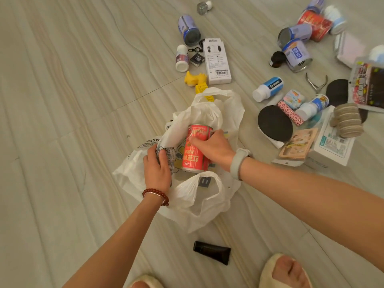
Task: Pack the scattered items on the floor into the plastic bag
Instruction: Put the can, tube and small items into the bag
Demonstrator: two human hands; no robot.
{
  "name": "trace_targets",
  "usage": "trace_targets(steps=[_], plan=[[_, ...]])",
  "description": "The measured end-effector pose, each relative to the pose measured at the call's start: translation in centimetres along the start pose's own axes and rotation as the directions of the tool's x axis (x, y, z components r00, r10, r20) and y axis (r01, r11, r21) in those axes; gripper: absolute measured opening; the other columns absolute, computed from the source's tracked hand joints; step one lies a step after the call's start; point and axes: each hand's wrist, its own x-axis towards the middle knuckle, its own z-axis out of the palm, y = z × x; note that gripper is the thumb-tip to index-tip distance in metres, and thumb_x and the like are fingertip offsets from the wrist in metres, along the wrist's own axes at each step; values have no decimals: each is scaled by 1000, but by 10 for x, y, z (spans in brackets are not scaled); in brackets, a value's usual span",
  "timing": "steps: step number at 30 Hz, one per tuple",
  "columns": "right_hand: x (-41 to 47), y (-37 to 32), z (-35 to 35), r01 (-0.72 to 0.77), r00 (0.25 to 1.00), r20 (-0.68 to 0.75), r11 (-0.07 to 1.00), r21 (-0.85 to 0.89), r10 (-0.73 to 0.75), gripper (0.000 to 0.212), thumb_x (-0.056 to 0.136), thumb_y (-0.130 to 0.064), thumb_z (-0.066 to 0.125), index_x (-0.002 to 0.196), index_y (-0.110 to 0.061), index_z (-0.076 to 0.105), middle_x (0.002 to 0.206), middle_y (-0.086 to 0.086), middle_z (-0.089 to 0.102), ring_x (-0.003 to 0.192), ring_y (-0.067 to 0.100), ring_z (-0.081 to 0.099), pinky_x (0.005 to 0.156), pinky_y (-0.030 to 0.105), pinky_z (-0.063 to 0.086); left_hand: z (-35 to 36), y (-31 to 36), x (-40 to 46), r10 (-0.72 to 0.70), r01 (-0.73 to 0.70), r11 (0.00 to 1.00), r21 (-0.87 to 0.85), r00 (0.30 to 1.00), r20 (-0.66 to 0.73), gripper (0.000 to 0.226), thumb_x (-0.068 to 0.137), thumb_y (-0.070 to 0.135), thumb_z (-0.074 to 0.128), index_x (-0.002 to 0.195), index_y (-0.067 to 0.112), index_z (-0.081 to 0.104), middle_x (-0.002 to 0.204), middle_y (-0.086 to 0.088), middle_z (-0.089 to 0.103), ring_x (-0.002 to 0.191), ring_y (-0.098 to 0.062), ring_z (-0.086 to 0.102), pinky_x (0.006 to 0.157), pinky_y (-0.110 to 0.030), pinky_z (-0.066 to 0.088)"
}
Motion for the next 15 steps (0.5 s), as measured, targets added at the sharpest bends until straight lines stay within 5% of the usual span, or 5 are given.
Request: trace_targets(steps=[5, 8, 10, 12, 15], plan=[[14, -7, 1, 92, 995, 21, 995, 32, -93, 33, 84, -16, 58, 112, 0, 53, 92, 10, 61, 95, 28, 63, 90, 46, 52, -8, -7, 10, -70, 63, 993, -95, 995, -74, 31, 96, 26, 35, 122, 12, 46, 110, -13, 55, 102, -26, 52, 92, -42, 43], [4, -8, -20, 350, 925, -167, 937, 16, -342, 20, 89, -13, 51, 108, -8, 54, 96, 4, 57, 82, 12, 59, 84, 22, 50, -12, -10, 10, 0, -3, 1000, -26, 994, -105, 34, 95, 23, 36, 125, 9, 43, 114, -17, 50, 103, -23, 48, 89, -29, 40], [-19, 4, -35, 574, 782, -256, 816, -61, -569, 7, 89, -14, 49, 96, -14, 50, 86, -3, 52, 67, 1, 50, 63, 8, 41, -13, -9, 5, 54, -51, 998, 26, 993, -103, 40, 95, 21, 38, 133, 8, 37, 118, -15, 43, 92, 1, 46, 73, -15, 33], [-48, 34, -44, 676, 696, -143, 710, -197, -703, 4, 86, -23, 46, 87, -19, 45, 77, -8, 46, 63, 5, 43, 58, 12, 37, -14, -8, -1, 103, -95, 993, 75, 989, -102, 48, 94, 23, 42, 139, 12, 28, 124, -11, 35, 73, 20, 42, 70, -12, 33], [-81, 95, -40, 732, 669, 392, 466, -498, -631, 29, 86, -40, 41, 89, -14, 53, 81, -1, 55, 68, 11, 50, 59, 25, 43, -18, -6, -7, 155, -145, 972, 183, 987, -41, 59, 91, 28, 48, 142, 16, 21, 135, -14, 29, 73, -4, 45, 76, -25, 43]])
